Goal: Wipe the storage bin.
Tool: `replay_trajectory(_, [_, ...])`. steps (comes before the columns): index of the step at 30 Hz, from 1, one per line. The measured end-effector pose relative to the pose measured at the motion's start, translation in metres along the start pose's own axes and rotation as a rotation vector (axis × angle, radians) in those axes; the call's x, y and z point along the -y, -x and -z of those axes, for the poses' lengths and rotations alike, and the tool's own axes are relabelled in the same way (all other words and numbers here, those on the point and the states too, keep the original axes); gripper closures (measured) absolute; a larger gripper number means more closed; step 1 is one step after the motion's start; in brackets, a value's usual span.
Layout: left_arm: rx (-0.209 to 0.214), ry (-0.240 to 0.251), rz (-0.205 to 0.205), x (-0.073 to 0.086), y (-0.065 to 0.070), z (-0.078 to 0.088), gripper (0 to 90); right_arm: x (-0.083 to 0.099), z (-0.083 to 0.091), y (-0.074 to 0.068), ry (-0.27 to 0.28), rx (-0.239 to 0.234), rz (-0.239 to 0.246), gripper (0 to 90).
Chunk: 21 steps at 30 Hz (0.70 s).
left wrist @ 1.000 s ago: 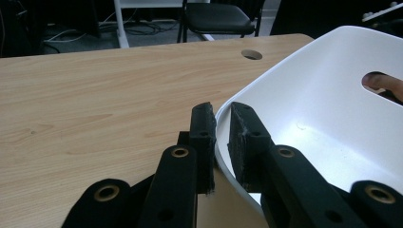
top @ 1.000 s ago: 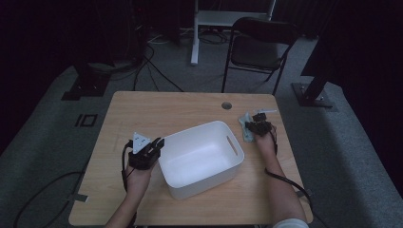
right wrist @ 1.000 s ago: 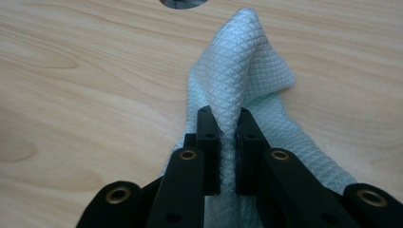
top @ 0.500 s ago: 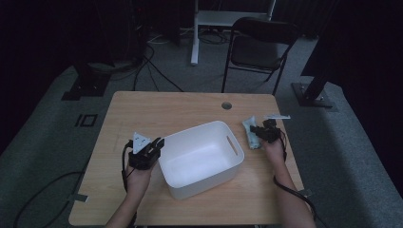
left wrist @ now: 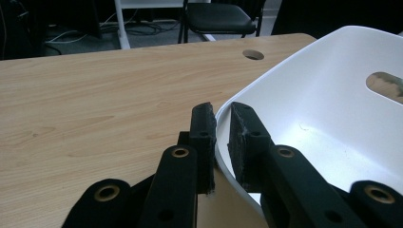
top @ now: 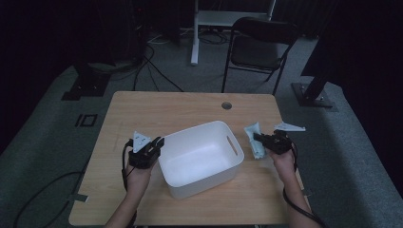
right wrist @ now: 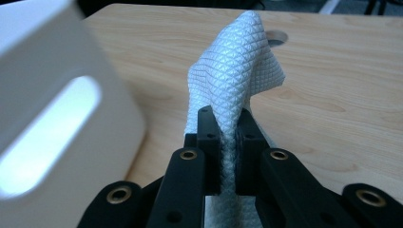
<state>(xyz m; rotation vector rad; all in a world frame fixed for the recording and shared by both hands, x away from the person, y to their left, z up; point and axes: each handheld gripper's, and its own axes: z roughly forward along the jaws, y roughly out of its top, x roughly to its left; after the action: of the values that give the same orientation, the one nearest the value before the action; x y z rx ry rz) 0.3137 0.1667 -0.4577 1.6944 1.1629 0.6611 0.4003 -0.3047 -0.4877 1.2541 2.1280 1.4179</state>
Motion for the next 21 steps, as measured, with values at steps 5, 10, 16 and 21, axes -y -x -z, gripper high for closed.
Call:
replay_trajectory(5, [-0.006, 0.007, 0.000, 0.000, 0.000, -0.001, 80.6, 0.003, 0.025, -0.020, 0.028, -0.054, 0.039, 84.2])
replay_trajectory(10, [-0.004, 0.009, -0.007, -0.001, -0.001, -0.003, 80.5, 0.009, 0.040, -0.031, 0.054, -0.089, 0.044, 84.2])
replay_trajectory(16, [0.004, 0.014, -0.008, 0.000, -0.002, -0.004, 80.5, 0.012, 0.051, -0.039, 0.057, -0.097, 0.068, 84.1])
replay_trajectory(21, [0.001, 0.015, -0.010, 0.000, -0.002, -0.004, 80.5, 0.005, 0.064, -0.050, 0.092, -0.143, 0.086, 84.1])
